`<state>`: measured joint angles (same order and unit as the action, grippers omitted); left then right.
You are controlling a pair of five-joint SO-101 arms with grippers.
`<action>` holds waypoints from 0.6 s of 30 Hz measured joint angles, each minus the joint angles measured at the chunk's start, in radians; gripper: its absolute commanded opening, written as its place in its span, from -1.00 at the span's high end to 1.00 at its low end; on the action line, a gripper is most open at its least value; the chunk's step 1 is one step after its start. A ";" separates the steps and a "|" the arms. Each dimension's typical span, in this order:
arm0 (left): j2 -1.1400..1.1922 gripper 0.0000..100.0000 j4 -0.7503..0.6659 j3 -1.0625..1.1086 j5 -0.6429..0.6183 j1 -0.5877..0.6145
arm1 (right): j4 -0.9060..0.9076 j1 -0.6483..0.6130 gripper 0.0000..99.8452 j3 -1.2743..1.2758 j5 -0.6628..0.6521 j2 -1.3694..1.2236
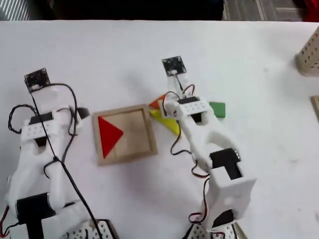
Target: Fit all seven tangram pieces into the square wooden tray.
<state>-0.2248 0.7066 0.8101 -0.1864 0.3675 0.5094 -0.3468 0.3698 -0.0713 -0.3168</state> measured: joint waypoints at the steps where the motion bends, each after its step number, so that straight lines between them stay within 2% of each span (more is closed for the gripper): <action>1: 0.000 0.40 0.000 0.000 0.000 0.000 | 0.009 0.000 0.96 0.000 -0.026 0.000; 5: 0.000 0.40 0.000 0.000 0.000 0.000 | 0.071 0.000 0.96 -0.003 -0.157 0.000; 11: 0.000 0.40 0.000 0.000 0.000 0.000 | 0.192 -0.002 0.96 0.003 -0.215 0.038; 15: 0.000 0.40 0.000 0.000 0.000 0.000 | 0.259 -0.002 0.96 0.097 -0.315 0.127; 18: 0.000 0.40 0.000 0.000 0.000 0.000 | 0.264 -0.002 0.96 0.213 -0.338 0.222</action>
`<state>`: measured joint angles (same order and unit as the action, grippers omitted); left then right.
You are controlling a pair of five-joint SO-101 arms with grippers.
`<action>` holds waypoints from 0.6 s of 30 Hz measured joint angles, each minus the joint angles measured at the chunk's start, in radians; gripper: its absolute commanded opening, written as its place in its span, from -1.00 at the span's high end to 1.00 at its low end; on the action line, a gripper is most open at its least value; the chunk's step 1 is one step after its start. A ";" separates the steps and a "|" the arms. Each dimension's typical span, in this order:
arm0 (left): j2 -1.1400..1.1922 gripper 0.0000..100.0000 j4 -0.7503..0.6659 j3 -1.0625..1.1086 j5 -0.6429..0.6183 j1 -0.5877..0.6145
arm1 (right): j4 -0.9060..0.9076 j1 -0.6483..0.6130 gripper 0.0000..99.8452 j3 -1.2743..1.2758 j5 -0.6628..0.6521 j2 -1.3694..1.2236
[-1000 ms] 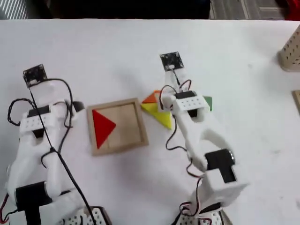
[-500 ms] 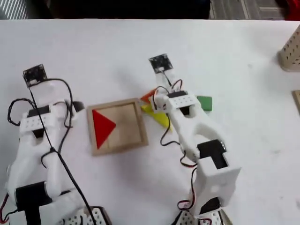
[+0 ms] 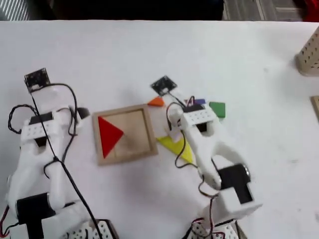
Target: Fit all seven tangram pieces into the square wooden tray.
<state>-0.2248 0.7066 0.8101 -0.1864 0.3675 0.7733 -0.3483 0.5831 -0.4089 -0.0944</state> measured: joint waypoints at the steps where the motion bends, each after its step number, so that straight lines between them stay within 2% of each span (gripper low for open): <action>1: 0.000 0.40 0.000 0.000 0.000 0.000 | 0.005 0.000 0.96 0.043 -0.003 0.040; 7: 0.000 0.40 0.000 0.000 0.000 0.000 | -0.035 0.000 0.95 0.272 -0.006 0.310; 10: 0.000 0.40 0.000 0.000 0.000 0.000 | -0.011 0.014 0.75 0.315 0.021 0.428; 14: 0.000 0.40 0.000 0.000 0.000 0.000 | 0.109 0.021 0.43 0.316 0.057 0.465; 18: 0.000 0.40 0.000 0.000 0.000 0.000 | 0.164 -0.003 0.37 0.316 0.011 0.437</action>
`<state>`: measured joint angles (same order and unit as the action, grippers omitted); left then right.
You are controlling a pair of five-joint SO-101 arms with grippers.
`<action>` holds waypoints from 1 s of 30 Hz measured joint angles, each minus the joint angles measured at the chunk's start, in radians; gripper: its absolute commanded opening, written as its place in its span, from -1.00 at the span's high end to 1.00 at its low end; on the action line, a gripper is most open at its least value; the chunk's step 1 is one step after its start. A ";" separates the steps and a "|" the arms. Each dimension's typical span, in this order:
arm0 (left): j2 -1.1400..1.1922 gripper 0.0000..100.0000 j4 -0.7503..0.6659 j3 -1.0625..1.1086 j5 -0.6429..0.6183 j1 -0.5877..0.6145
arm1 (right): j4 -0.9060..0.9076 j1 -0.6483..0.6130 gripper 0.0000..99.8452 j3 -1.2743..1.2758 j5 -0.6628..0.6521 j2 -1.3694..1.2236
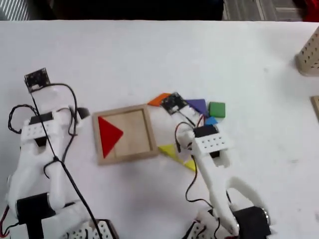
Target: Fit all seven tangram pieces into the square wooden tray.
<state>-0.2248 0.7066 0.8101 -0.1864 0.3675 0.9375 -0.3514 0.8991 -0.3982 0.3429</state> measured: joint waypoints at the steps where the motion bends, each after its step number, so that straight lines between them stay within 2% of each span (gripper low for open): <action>1: 0.000 0.40 0.000 0.000 0.000 0.000 | 0.002 -0.011 0.38 0.000 -0.025 -0.017; 16: 0.000 0.40 0.000 0.000 0.000 0.000 | 0.046 -0.089 0.38 -0.138 -0.072 -0.232; 26: 0.000 0.40 0.000 0.000 0.000 0.000 | 0.091 -0.181 0.38 -0.149 -0.192 -0.278; 28: 0.000 0.40 0.000 0.000 0.000 0.000 | 0.109 -0.181 0.43 -0.149 -0.218 -0.276; 30: 0.000 0.40 0.000 0.000 0.000 0.000 | 0.109 -0.184 0.60 -0.149 -0.226 -0.276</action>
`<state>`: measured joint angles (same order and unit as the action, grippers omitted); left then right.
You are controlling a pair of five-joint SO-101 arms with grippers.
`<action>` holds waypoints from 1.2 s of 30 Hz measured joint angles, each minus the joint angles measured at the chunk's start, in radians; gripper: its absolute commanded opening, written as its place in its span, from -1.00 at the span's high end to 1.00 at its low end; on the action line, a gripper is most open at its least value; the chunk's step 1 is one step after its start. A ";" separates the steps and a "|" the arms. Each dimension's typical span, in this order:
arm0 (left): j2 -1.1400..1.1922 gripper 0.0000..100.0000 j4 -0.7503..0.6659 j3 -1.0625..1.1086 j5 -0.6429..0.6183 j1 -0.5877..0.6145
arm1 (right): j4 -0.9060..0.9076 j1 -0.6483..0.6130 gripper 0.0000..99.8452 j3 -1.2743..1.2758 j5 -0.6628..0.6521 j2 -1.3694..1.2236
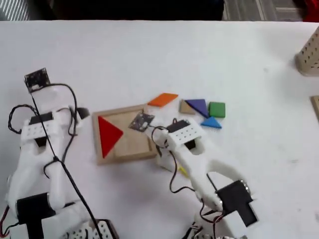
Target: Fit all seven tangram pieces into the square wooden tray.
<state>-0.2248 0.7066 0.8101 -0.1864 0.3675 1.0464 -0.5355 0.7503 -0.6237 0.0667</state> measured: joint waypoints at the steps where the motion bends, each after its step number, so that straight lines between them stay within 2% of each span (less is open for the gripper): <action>1: 0.000 0.40 0.000 0.000 0.000 0.000 | 0.000 0.000 0.71 0.000 -0.002 0.000; 4: 0.000 0.40 0.000 0.000 0.000 0.000 | -0.006 0.000 0.88 0.000 -0.002 0.000; 10: 0.000 0.40 0.000 0.000 0.000 0.000 | -0.008 0.000 0.88 -0.005 -0.002 0.003; 14: 0.000 0.40 0.000 0.000 0.000 0.000 | -0.006 0.000 0.67 -0.005 -0.002 0.005; 18: 0.000 0.40 0.000 0.000 0.000 -0.003 | 0.089 -0.002 0.43 -0.044 0.026 0.005; 25: 0.000 0.40 0.000 0.000 0.000 -0.011 | 0.290 0.046 0.48 -0.118 0.089 0.141; 30: 0.000 0.40 0.000 0.000 0.000 -0.011 | 0.272 0.058 0.49 -0.003 0.092 0.193; 36: 0.000 0.40 0.000 0.000 0.000 -0.011 | 0.127 0.074 0.49 0.163 0.094 0.201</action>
<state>-0.2248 0.7066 0.8101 -0.1864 0.3567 1.1738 -0.4618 0.9129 -0.5301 0.2677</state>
